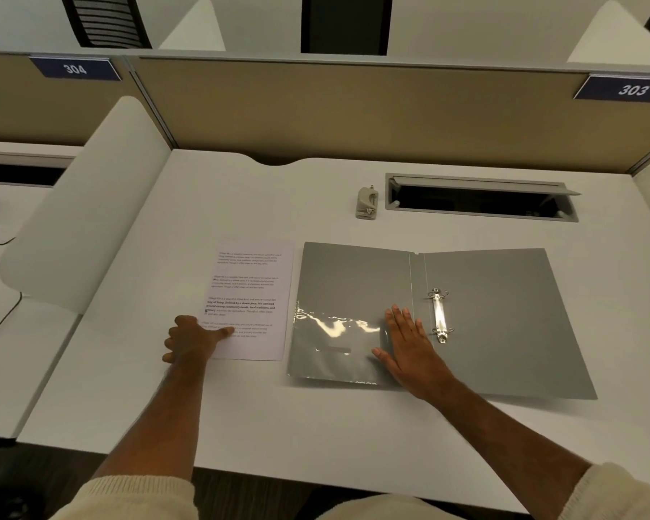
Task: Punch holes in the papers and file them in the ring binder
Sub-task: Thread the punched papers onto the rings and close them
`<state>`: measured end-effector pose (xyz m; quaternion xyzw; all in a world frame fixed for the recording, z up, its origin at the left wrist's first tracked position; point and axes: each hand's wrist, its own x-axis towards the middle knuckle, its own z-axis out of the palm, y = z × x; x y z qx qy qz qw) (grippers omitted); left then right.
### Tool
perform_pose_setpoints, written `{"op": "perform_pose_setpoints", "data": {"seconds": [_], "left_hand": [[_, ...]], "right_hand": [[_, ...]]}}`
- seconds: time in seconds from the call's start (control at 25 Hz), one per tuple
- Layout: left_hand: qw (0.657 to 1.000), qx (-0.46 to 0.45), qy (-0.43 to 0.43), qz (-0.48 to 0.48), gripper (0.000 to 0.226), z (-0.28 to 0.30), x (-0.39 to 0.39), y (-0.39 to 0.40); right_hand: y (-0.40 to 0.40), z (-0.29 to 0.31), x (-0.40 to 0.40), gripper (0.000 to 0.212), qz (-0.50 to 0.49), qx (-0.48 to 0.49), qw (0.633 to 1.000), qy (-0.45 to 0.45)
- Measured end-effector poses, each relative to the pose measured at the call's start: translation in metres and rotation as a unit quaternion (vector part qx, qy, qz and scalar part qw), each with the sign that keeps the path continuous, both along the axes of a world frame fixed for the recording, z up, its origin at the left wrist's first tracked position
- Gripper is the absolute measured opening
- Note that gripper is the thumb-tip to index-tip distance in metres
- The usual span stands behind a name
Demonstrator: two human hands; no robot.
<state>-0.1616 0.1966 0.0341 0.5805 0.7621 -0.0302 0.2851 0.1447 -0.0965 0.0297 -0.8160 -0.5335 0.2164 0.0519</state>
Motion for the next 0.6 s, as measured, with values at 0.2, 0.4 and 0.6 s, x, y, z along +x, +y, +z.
{"op": "perform_pose_setpoints", "data": {"seconds": [0.2,0.4,0.6], "left_hand": [[0.999,-0.039,0.021,-0.028,0.098,-0.003,-0.002,0.012],[0.998,-0.048,0.019,-0.044,0.100,-0.014,-0.008,0.024],[0.997,-0.037,-0.037,-0.050,0.079,-0.045,-0.024,0.035]], "right_hand": [[0.001,0.001,0.001,0.089,-0.003,0.002,1.000,0.001],[0.002,-0.001,0.002,0.097,-0.010,0.016,1.000,0.010],[0.000,0.001,0.003,0.095,-0.012,0.014,1.000,0.015]]}}
